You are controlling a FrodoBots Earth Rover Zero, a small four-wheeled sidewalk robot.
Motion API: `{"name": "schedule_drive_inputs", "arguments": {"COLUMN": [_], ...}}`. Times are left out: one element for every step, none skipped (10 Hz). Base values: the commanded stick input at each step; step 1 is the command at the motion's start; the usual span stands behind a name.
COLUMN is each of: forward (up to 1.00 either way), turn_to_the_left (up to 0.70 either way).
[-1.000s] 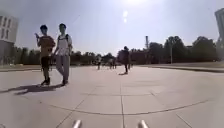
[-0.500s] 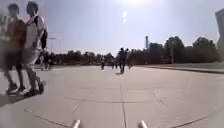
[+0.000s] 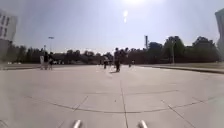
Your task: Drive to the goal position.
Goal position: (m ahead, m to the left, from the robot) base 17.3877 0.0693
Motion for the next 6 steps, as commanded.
{"name": "schedule_drive_inputs", "arguments": {"forward": [0.70, 0.70, 0.70, 0.70, 0.70, 0.70], "turn_to_the_left": [0.00, 0.00, 0.00, 0.00, 0.00, 0.00]}}
